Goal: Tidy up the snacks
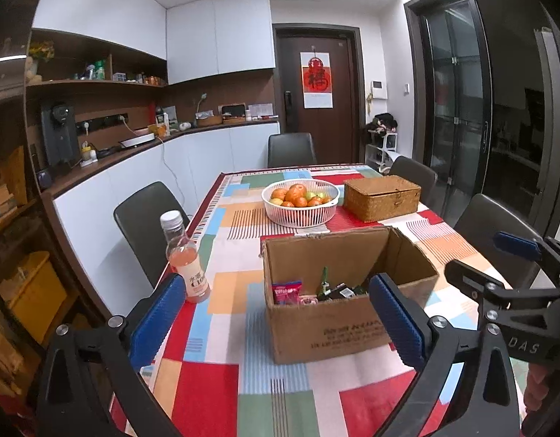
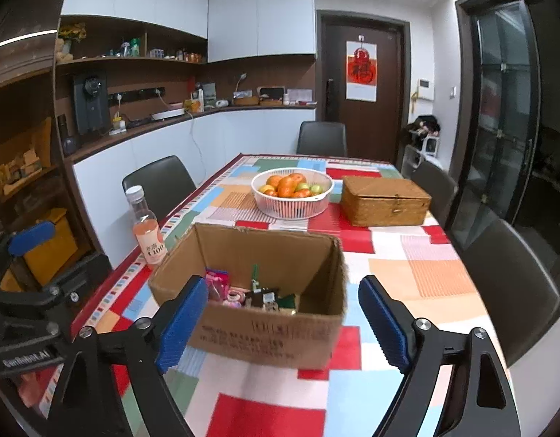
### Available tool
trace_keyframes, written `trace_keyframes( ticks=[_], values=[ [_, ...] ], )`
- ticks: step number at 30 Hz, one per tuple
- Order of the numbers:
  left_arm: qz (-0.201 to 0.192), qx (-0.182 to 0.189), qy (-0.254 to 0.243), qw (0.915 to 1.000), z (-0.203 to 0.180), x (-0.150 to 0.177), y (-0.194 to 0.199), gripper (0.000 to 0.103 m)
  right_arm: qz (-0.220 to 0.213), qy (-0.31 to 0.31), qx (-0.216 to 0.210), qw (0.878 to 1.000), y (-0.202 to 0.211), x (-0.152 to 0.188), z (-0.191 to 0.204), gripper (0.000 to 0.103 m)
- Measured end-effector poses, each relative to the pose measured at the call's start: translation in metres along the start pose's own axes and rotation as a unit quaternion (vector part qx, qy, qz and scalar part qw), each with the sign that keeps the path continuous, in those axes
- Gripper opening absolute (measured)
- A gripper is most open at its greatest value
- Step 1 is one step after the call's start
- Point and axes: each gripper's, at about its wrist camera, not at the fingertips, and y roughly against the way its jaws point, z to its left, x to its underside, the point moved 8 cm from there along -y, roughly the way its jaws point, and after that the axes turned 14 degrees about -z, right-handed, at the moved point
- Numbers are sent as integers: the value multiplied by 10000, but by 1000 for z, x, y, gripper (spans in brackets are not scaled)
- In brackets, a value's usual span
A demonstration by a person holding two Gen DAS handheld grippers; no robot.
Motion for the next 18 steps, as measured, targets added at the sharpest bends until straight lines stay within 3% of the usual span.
trace_keyframes(
  ticks=[9,18],
  values=[
    [-52,-16,-133,9999,-7,16,57,103,-67,48,178,9998,57,22,2,91],
    [-13,60,-257,9997,-16,26,85,103,-78,56,116,9999,90,33,7,92]
  ],
)
